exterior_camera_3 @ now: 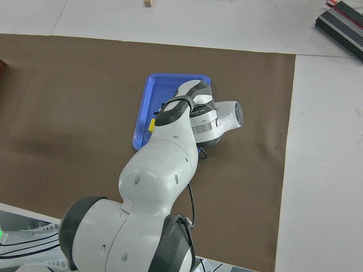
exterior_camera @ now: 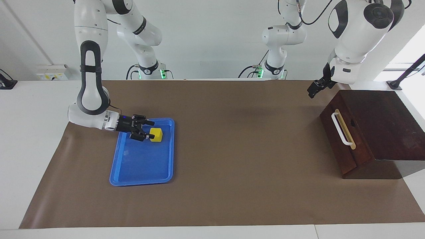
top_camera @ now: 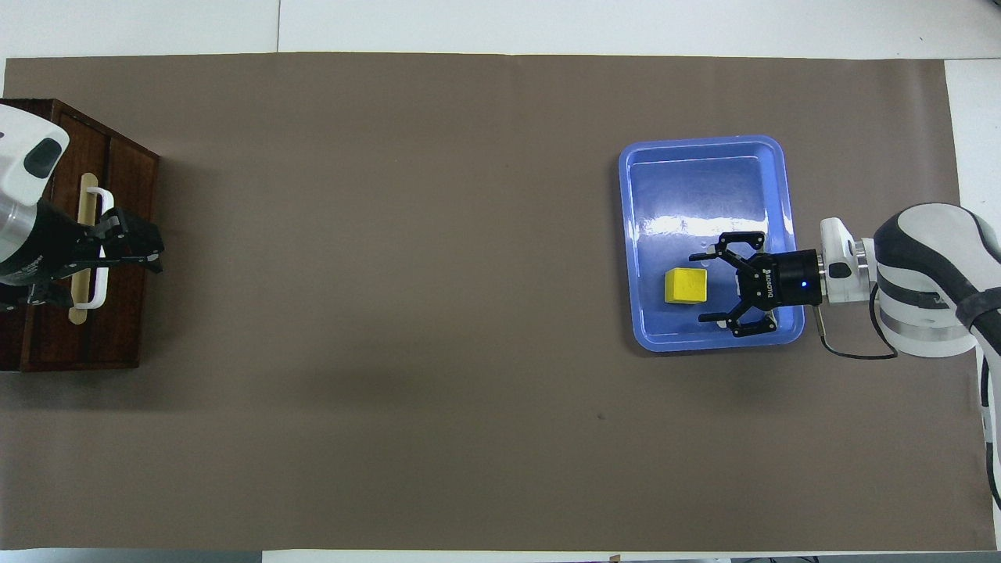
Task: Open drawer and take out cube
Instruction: 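Open the right gripper to release the cube in the tray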
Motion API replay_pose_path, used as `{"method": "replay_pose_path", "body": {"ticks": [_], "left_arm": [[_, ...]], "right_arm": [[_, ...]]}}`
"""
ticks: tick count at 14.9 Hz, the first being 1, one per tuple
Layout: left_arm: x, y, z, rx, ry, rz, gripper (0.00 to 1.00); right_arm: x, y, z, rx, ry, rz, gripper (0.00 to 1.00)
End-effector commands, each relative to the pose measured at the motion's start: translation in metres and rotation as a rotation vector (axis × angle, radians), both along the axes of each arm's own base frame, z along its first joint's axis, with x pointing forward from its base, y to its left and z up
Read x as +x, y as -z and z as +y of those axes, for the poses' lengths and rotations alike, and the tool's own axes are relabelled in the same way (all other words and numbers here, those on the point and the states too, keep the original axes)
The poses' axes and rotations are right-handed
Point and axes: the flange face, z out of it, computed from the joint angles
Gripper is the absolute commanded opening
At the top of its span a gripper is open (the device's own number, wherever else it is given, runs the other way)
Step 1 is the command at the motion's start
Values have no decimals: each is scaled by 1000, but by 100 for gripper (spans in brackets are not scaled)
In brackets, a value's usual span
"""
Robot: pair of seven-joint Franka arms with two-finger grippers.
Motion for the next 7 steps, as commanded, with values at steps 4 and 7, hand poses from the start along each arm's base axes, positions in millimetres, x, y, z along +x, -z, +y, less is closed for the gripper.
{"method": "replay_pose_path", "body": {"ticks": [4,7], "left_arm": [[-4,-1,-8,-12,55,-26,100],[-6,-1,-8,-23,151,-7,100]], "right_arm": [[8,-15,1,-28,0,-6,100],[25,-70,28,-100,63,120,100]]}}
